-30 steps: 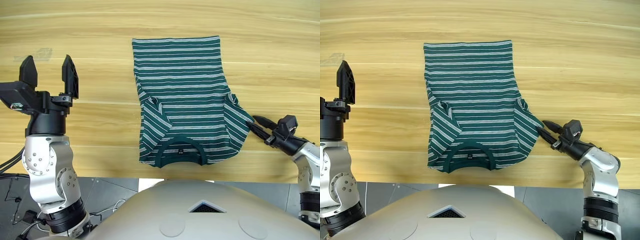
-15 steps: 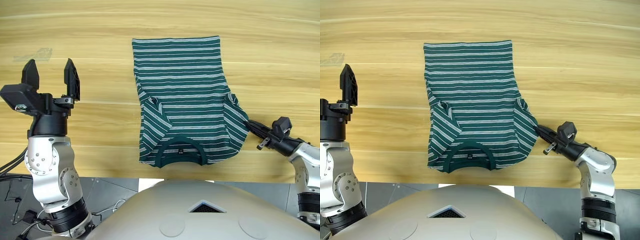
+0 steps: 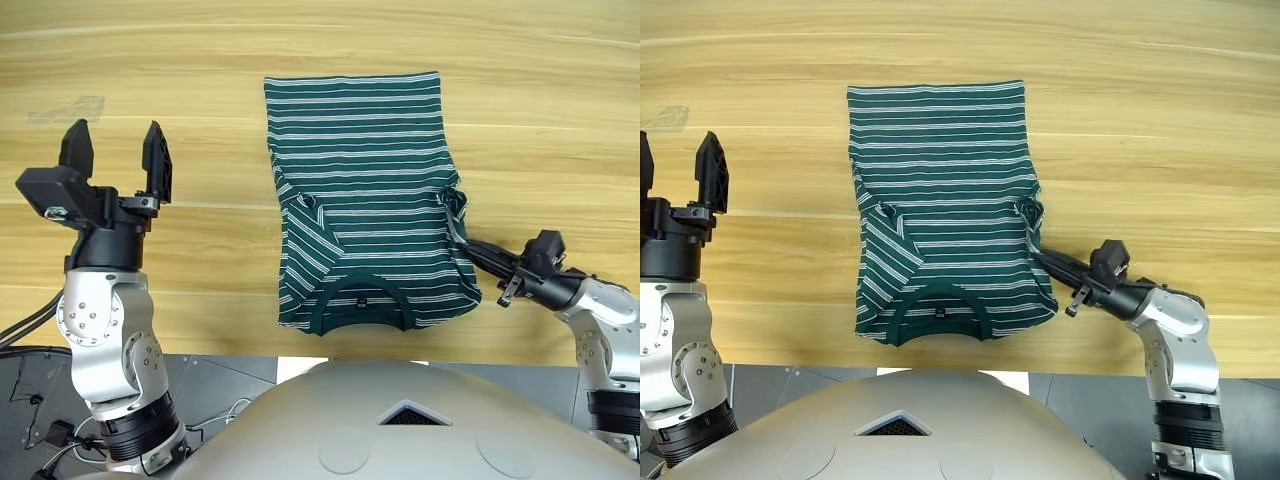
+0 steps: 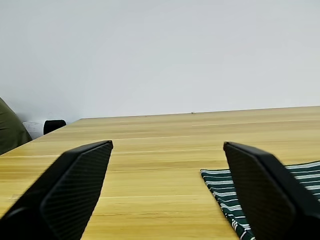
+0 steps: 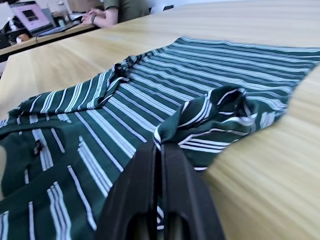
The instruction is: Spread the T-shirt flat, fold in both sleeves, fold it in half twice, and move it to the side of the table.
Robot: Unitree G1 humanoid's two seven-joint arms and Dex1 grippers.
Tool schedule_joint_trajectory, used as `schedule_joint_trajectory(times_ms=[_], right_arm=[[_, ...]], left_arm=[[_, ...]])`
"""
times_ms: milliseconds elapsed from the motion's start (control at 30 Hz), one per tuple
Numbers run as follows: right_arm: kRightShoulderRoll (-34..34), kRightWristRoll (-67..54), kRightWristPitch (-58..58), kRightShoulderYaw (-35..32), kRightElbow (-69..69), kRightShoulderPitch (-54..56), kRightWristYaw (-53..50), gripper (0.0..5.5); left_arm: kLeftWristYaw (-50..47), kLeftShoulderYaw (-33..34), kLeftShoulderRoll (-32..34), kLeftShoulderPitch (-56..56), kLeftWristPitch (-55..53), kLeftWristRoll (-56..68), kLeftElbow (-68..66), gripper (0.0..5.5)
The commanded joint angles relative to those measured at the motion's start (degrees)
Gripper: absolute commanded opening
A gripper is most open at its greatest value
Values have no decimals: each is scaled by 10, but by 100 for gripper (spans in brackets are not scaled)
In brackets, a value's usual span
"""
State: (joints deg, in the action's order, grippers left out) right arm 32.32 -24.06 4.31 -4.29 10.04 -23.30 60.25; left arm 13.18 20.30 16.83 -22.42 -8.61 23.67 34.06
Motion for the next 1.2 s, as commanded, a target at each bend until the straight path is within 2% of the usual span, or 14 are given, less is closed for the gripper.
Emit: schedule_joint_trajectory(times_ms=[33, 400, 533, 567, 767, 1000, 1200], right_arm=[[5, 46, -22, 35, 33, -8, -14, 2], [-14, 85, 6, 80, 96, 10, -105, 2], [-2, 48, 32, 81, 111, 2, -90, 2], [2, 41, 38, 80, 115, 1, -86, 30], [16, 22, 56, 87, 129, -8, -67, 116], [26, -21, 65, 93, 149, -20, -25, 116], [15, -24, 57, 67, 114, 11, -46, 116]], left_arm=[[15, -10, 5, -11, 3, -15, 6, 415], [27, -29, -4, -27, 18, -31, 0, 415], [28, -36, -7, -29, 22, -36, -3, 415], [28, -36, -8, -29, 22, -37, -3, 415], [34, -38, -11, -33, 29, -42, -9, 415], [40, -43, -10, -29, 34, -48, -18, 415], [42, -54, -5, -19, 36, -63, -22, 415]])
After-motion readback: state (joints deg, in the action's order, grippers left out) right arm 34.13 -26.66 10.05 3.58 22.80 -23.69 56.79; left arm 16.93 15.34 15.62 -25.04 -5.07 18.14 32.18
